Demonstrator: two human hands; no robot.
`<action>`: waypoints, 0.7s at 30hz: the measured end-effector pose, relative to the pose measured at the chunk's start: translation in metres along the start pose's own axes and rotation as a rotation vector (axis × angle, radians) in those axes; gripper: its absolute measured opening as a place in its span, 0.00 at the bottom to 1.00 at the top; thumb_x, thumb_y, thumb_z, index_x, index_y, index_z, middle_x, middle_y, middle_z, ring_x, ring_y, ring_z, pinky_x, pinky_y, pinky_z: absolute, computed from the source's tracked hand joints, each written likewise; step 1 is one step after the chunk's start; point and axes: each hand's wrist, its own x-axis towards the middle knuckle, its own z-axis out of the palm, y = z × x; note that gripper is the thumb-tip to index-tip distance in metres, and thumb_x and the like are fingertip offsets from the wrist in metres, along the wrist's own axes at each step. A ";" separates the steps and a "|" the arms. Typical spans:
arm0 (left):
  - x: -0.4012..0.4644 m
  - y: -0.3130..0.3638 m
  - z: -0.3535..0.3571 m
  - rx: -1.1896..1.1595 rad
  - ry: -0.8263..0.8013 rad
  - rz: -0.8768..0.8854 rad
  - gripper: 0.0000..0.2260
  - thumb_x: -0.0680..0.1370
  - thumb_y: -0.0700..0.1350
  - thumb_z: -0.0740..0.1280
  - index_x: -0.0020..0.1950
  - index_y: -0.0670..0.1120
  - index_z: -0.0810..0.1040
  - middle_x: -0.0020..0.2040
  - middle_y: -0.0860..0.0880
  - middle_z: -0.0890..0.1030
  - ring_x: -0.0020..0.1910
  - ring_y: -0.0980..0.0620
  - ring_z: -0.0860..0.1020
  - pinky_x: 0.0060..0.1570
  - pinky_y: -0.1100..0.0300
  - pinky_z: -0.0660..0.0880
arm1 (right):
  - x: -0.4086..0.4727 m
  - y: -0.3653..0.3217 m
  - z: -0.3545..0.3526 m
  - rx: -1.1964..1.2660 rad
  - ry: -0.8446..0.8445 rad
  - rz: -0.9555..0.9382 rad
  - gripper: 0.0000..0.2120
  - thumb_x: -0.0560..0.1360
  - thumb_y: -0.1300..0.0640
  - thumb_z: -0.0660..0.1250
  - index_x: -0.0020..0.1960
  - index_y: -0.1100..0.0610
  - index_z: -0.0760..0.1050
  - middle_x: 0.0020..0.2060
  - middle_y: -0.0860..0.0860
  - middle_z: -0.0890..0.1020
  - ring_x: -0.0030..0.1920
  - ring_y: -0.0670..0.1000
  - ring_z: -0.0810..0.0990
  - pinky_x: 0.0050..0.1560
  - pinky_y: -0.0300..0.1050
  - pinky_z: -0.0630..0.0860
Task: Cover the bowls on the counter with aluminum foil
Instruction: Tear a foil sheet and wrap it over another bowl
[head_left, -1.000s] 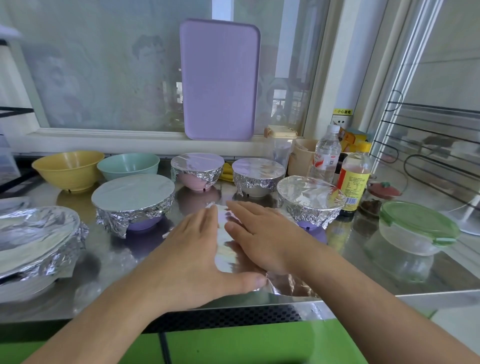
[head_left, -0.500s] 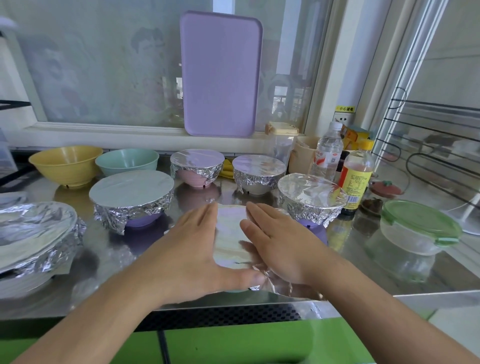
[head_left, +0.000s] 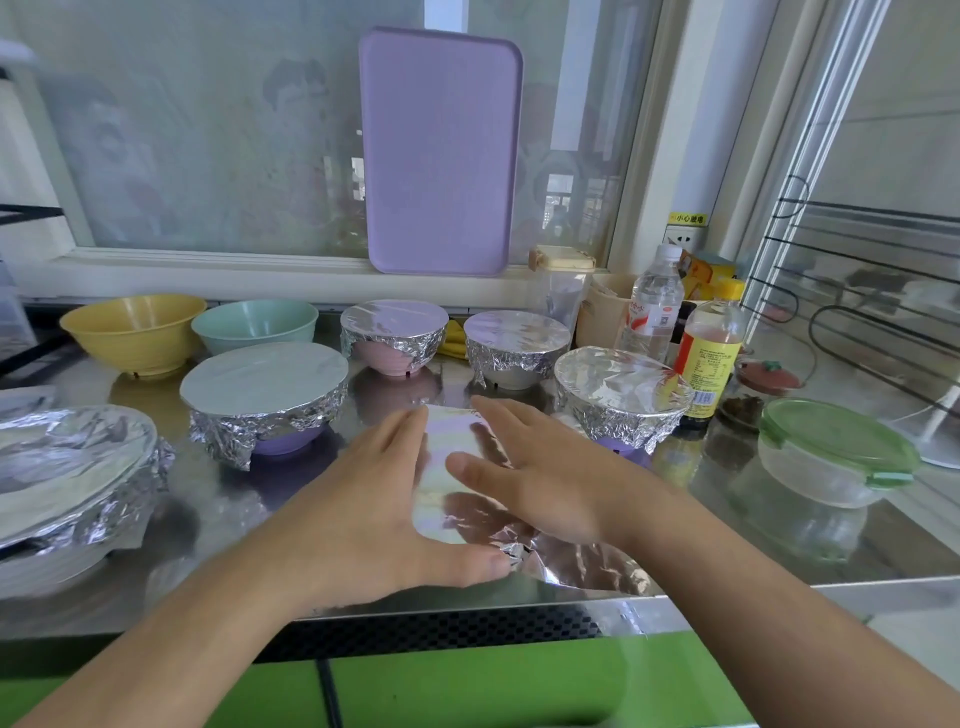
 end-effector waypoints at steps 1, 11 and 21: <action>0.000 0.001 -0.001 0.001 -0.002 0.000 0.65 0.57 0.81 0.71 0.83 0.58 0.43 0.62 0.86 0.44 0.74 0.70 0.54 0.71 0.65 0.60 | 0.000 -0.001 -0.001 0.025 -0.017 -0.018 0.39 0.82 0.30 0.57 0.85 0.48 0.51 0.81 0.45 0.62 0.79 0.49 0.62 0.72 0.46 0.63; 0.004 -0.004 -0.004 -0.025 -0.099 -0.054 0.67 0.54 0.81 0.74 0.82 0.61 0.40 0.73 0.73 0.49 0.78 0.69 0.49 0.78 0.58 0.58 | -0.016 0.017 -0.025 0.077 -0.272 -0.027 0.58 0.72 0.35 0.76 0.86 0.50 0.40 0.83 0.42 0.54 0.78 0.48 0.62 0.73 0.41 0.65; 0.007 -0.011 -0.007 -0.054 -0.161 -0.064 0.74 0.52 0.82 0.74 0.83 0.56 0.34 0.74 0.72 0.48 0.78 0.69 0.54 0.78 0.59 0.63 | -0.017 0.034 -0.023 0.033 -0.280 -0.029 0.67 0.67 0.36 0.82 0.85 0.52 0.37 0.81 0.41 0.59 0.69 0.34 0.70 0.66 0.39 0.72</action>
